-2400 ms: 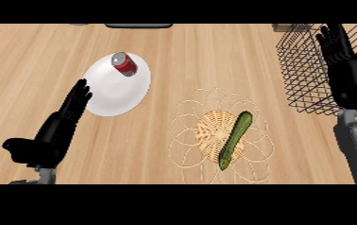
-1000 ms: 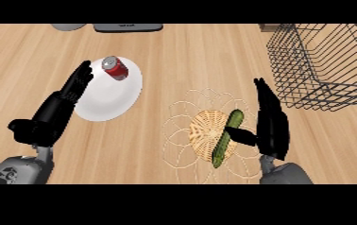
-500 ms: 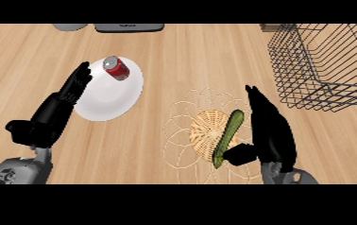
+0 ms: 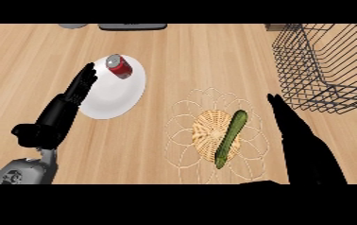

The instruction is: Pick the squash from the placemat and place it in the basket

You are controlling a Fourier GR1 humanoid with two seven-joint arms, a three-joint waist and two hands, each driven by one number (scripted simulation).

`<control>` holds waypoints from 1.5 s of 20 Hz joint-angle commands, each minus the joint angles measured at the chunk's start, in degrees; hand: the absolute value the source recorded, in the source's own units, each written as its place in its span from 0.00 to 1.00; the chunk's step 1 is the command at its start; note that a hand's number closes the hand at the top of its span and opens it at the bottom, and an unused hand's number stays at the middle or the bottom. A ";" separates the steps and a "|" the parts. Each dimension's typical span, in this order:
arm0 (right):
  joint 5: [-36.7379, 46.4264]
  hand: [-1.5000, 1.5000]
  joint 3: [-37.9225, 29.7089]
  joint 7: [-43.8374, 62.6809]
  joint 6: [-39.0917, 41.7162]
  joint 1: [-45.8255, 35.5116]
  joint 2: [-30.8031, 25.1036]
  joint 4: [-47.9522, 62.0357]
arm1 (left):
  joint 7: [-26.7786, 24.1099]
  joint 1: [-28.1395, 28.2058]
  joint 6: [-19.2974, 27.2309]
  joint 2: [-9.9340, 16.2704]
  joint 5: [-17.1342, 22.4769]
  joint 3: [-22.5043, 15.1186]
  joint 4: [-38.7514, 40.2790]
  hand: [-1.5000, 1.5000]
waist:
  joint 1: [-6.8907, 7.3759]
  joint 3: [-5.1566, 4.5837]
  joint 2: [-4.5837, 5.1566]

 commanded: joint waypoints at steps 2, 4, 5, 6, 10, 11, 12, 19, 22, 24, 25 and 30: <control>0.87 0.00 0.16 11.45 7.04 1.92 1.57 -5.85 | -2.82 2.05 -1.32 0.20 -0.93 0.69 0.11 0.50 | 0.87 0.10 0.33; 4.12 0.00 0.57 10.57 5.02 1.27 3.25 -4.27 | 1.23 3.07 0.19 -1.62 -2.16 -2.14 -5.38 0.50 | 1.29 0.14 0.26; 2.12 0.00 -1.94 8.26 5.81 1.31 3.01 -3.13 | 1.99 0.73 -2.04 0.41 0.28 1.42 -3.07 0.50 | 1.18 0.15 0.40; 6.22 0.00 3.03 9.62 3.77 3.15 5.46 -3.88 | -0.93 0.86 -2.81 -0.37 0.46 1.44 -0.72 0.50 | 0.97 0.12 0.38; 8.49 0.00 -1.38 -2.62 -3.55 4.59 6.33 6.60 | -0.30 -5.33 -1.96 -2.64 -2.09 1.48 5.39 0.50 | 0.84 0.18 0.59; 8.46 0.00 -2.66 -5.16 -5.00 7.97 5.21 5.46 | -0.60 -1.81 -3.29 -1.51 -1.33 2.16 1.92 0.50 | 1.02 0.19 0.48; 9.59 0.00 -2.55 -7.71 -6.92 8.22 5.38 8.50 | -1.88 -1.97 -4.61 -0.08 -0.17 4.59 2.47 0.50 | 1.11 0.19 0.50; 17.28 0.00 2.50 -13.15 -16.53 14.22 7.67 16.43 | -0.69 -1.08 -4.88 -3.12 -3.38 3.74 1.39 0.50 | 1.02 0.18 0.44; 15.63 0.00 -1.05 -14.12 -14.45 9.26 8.03 19.23 | 1.52 -1.91 -3.94 -5.93 -4.99 2.92 -0.45 0.50 | 1.09 0.18 0.46; 12.73 0.00 -4.84 -17.19 -14.41 8.52 6.72 20.14 | 0.44 -3.43 -5.50 -6.23 -4.99 4.52 3.18 0.50 | 1.03 0.18 0.49; 13.88 0.00 -2.10 -18.07 -17.17 12.19 7.09 18.37 | 1.37 -2.47 -5.45 -5.96 -5.91 4.73 1.43 0.50 | 1.02 0.18 0.45; 12.09 0.00 -2.68 -20.42 -16.11 14.37 5.05 12.94 | 2.47 -2.63 -6.51 -6.67 -6.33 5.63 0.66 0.50 | 0.93 0.18 0.43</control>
